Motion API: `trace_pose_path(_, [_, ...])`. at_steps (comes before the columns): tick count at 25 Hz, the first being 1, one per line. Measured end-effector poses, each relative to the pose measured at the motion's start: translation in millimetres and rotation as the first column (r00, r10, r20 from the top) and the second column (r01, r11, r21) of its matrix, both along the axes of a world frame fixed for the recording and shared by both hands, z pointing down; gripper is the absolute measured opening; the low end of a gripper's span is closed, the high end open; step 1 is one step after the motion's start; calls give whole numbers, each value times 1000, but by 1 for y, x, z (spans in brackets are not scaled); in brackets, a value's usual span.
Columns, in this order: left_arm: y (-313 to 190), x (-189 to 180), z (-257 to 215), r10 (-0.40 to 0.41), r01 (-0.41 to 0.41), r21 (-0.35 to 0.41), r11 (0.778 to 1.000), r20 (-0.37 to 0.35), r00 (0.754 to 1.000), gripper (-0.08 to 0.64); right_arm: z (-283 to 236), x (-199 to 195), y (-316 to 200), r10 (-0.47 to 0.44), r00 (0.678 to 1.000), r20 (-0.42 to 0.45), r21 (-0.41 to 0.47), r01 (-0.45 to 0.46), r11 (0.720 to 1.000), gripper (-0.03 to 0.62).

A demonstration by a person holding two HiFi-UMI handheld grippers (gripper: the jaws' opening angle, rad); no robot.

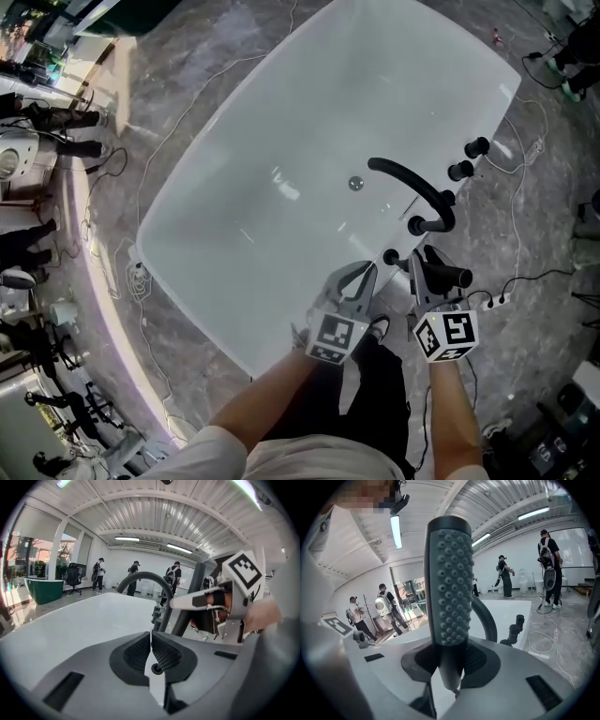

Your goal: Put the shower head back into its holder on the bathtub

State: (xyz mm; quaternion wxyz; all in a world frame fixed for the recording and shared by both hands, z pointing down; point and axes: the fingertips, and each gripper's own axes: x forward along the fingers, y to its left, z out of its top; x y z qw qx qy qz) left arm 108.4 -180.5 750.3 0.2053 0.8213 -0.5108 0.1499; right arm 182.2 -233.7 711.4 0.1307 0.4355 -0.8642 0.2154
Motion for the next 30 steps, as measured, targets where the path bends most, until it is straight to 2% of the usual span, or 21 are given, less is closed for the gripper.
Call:
trace_pose_path(9, [4,-5,16,-47,47,19,999,-19,999,11,89,-7,7,-61,988,-143,-17,59,998,107])
trace_pose_path(16, [6,-9,29,-70,71,10,997,-17,997,9,131,-8,7,-73,981,-179,-54,64,996,107])
trace_pose_path(20, [10,-9,37,-80,80,0,997,-19,997,8,147,-7,5,-79,980,-184,-74,66,995,107])
trace_pose_path(30, [20,-14,43,-73,73,-8,997,-7,997,8,152,-23,16,-119,961,-250,-46,111,993,109])
